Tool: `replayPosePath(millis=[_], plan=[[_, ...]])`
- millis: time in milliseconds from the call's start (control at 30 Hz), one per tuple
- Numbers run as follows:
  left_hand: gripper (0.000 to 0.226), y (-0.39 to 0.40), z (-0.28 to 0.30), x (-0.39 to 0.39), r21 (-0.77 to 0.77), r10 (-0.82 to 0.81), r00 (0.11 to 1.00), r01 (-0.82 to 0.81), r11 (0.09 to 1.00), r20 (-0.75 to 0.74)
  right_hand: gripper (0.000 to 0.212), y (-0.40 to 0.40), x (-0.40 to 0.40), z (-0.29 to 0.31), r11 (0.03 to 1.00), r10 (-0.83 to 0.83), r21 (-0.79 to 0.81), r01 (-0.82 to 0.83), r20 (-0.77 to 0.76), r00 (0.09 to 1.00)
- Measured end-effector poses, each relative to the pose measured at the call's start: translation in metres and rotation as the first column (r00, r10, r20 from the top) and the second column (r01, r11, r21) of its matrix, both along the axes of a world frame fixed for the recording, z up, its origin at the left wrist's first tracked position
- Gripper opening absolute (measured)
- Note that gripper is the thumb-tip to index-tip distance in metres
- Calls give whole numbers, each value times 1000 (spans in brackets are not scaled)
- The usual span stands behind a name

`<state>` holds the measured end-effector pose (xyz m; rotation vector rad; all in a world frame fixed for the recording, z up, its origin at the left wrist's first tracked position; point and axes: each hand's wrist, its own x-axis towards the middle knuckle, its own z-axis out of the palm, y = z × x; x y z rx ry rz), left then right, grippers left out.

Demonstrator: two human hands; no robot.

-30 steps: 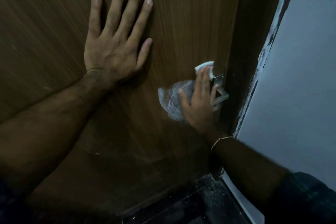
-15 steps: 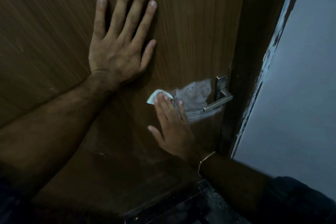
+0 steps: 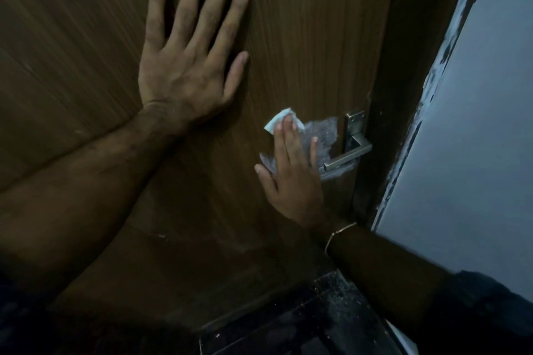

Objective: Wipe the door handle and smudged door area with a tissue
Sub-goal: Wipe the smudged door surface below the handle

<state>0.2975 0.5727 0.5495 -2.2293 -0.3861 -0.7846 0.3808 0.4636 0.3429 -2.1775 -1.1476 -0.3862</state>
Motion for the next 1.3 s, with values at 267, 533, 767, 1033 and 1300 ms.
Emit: replayPosePath(millis=[267, 533, 767, 1033, 1300], plan=[[65, 1, -2, 0, 11, -3, 1000, 3, 1000, 9, 81, -7, 23, -2, 997, -39, 68, 43, -64, 997], [64, 0, -2, 0, 19, -2, 1000, 2, 1000, 16, 87, -6, 40, 13, 950, -118, 248, 192, -287, 951], [65, 3, -3, 0, 30, -9, 1000, 8, 1000, 14, 84, 5, -4, 8, 974, 29, 223, 33, -269, 963], [65, 7, -19, 0, 55, -32, 999, 29, 998, 40, 78, 10, -37, -2, 953, 266, 160, -257, -44, 963], [62, 13, -59, -9, 41, -54, 997, 52, 998, 55, 22, 20, -4, 18, 901, 235, 376, -214, -11, 972]])
